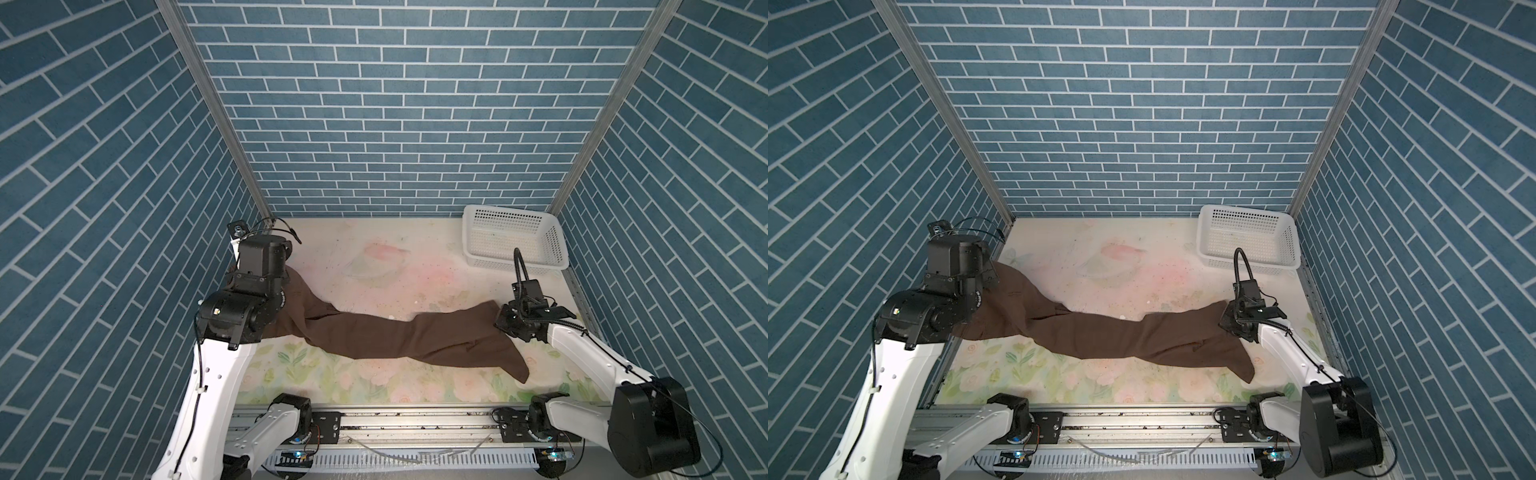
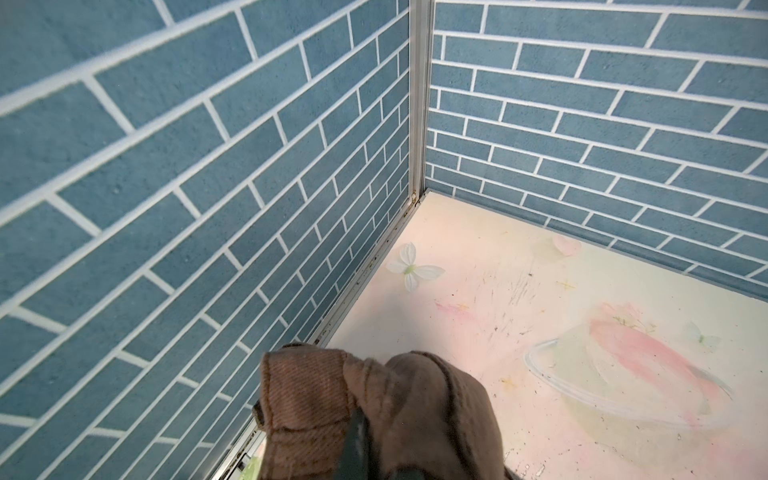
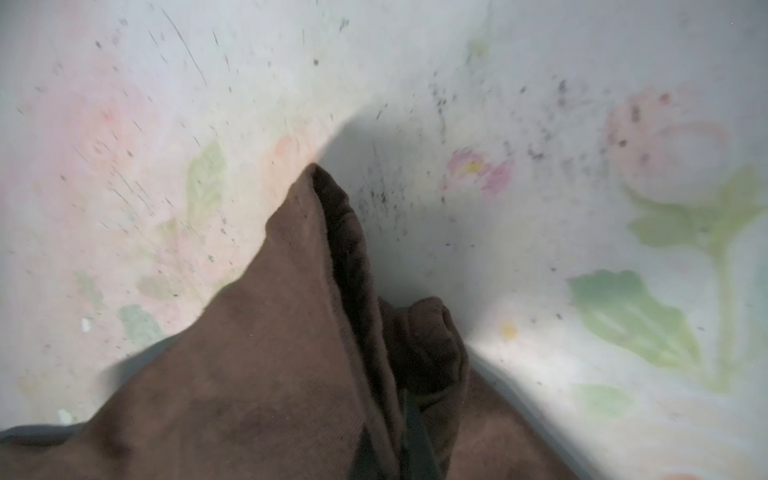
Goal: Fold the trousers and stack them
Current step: 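Pull the waist and leg ends apart with both grippers, laying trousers flat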
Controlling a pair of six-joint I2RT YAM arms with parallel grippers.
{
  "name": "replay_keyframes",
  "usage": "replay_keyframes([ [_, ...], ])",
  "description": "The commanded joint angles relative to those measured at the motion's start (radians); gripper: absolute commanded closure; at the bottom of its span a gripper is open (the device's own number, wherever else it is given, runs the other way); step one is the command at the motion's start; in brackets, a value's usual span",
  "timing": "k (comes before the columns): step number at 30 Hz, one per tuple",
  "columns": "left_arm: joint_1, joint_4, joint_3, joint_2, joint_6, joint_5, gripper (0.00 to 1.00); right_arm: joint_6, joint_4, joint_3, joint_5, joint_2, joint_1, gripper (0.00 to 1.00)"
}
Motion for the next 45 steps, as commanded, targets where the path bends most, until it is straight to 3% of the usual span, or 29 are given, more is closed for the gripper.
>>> replay_keyframes([
  [1, 0.049, 0.01, -0.005, -0.012, -0.011, 0.049, 0.94, -0.038, -0.131, 0.087, 0.098, -0.139, -0.094, 1.0],
  [8, 0.158, -0.004, -0.016, 0.003, -0.032, 0.161, 0.96, -0.033, -0.286, 0.185, 0.275, -0.363, -0.279, 1.0],
  [13, 0.227, -0.023, -0.018, 0.011, -0.027, 0.189, 0.97, -0.042, -0.327, 0.227, 0.355, -0.435, -0.372, 1.0],
  [19, 0.284, 0.049, -0.028, 0.111, -0.026, 0.259, 1.0, -0.027, -0.238, 0.243, 0.32, -0.318, -0.472, 1.0],
  [24, 0.368, 0.103, -0.042, 0.219, -0.049, 0.335, 1.0, -0.024, -0.146, 0.261, 0.14, -0.201, -0.691, 1.0],
  [36, 0.386, 0.207, 0.049, 0.534, -0.122, 0.432, 1.0, -0.023, -0.031, 0.285, 0.086, 0.007, -0.692, 1.0],
  [42, 0.381, 0.203, 0.188, 0.736, -0.126, 0.465, 1.0, -0.059, 0.013, 0.345, 0.111, 0.136, -0.652, 1.0],
  [43, 0.38, 0.197, 0.219, 0.773, -0.125, 0.463, 1.0, -0.077, 0.02, 0.367, 0.106, 0.165, -0.64, 0.93],
  [45, 0.371, 0.184, 0.286, 0.844, -0.121, 0.448, 0.99, -0.109, 0.003, 0.422, 0.1, 0.227, -0.616, 0.67],
])
